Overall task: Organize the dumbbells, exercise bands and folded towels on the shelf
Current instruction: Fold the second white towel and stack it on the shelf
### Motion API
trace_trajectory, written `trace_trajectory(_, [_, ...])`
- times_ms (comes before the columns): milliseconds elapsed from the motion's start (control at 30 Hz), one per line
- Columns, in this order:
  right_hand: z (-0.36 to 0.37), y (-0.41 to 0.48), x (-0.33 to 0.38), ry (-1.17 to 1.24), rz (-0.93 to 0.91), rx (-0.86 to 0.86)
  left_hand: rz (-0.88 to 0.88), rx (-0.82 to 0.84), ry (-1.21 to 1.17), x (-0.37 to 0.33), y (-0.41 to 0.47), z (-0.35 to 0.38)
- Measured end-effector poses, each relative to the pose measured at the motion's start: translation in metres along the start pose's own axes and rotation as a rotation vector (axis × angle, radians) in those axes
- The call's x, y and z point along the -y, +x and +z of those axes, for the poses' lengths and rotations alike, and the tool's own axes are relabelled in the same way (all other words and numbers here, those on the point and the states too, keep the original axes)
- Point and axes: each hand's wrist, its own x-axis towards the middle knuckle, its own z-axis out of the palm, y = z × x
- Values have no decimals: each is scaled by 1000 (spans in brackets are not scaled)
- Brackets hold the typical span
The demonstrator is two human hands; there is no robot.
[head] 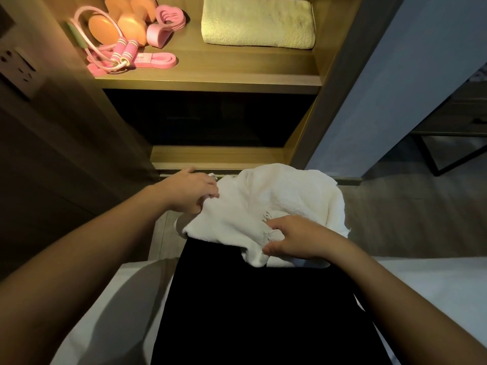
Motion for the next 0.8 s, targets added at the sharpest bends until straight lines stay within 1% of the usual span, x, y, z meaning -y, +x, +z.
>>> trace_trajectory(33, [0,0,0,10,2,1,12,-1,30,2,1,0])
trace_trajectory(100, [-1,0,-1,23,2,2,2,0,-43,4,-2,-1])
trace_trajectory(167, [-2,-2,-1,51,-9,3,-69,-32,-228,1,-13,-7])
trace_trajectory(233, [-2,-4,0,78,-11,-10,-135,-141,-416,-6,-25,-17])
trace_trajectory(300, [-3,-5,-1,95,-2,-26,-156,-230,-619,-22,-38,-35])
trace_trajectory(367, [-4,-5,-1,112,-1,-44,-134,-214,-794,-46,-47,-54])
trace_trajectory(467, [-8,-7,-1,129,-27,-57,-70,-70,-820,-85,-44,-59])
trace_trajectory(533, [-8,-10,-5,98,-17,-65,-123,-36,-861,-106,-32,-45])
trace_trajectory(667, [-6,-19,-11,157,37,-71,-297,-140,-976,-115,-14,-19])
trace_trajectory(800, [-11,-33,-3,202,39,-115,-389,-212,-1032,-110,-11,-5])
